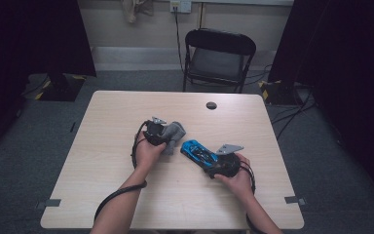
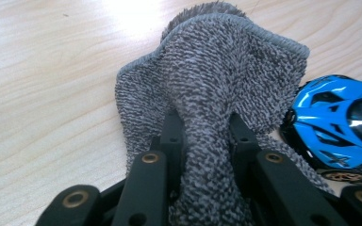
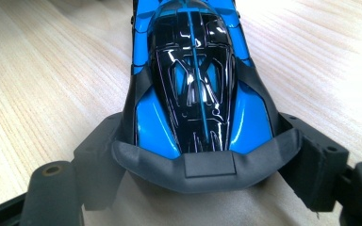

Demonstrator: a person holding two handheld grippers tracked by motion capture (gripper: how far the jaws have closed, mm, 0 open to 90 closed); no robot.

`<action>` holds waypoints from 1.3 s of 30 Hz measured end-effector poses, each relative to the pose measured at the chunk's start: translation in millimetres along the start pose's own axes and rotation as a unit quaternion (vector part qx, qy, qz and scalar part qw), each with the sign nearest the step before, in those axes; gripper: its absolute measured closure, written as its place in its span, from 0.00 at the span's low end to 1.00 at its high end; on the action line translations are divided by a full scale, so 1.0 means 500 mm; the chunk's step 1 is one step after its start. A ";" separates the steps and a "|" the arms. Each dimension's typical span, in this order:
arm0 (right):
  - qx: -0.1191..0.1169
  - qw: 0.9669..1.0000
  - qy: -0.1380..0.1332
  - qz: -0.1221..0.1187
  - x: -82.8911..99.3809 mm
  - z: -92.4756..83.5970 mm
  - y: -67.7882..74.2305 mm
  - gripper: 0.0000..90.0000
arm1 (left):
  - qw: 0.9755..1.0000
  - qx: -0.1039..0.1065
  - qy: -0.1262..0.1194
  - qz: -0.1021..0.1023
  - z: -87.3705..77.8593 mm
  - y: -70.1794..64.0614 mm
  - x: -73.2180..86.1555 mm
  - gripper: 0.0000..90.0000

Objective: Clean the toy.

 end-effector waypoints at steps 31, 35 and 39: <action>-0.038 0.998 -0.038 0.017 -0.088 -0.067 -0.014 0.39 | 0.999 0.007 -0.014 0.050 -0.072 -0.038 0.010 0.82; -0.035 0.999 -0.026 0.018 -0.099 -0.040 -0.015 0.41 | 0.998 0.018 -0.017 0.052 -0.084 -0.047 0.024 0.82; -0.036 0.999 -0.020 0.026 -0.099 -0.026 -0.018 0.41 | 0.998 0.020 -0.015 0.057 -0.087 -0.050 0.034 0.82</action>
Point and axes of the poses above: each handheld gripper's, and its own axes: z roughly forward along the jaws, x roughly out of its underside, y roughly to its left, the point moved 6 cm from there along z, roughly forward along the jaws, and after that the axes turned 11 degrees about y, right-handed, at the moved point
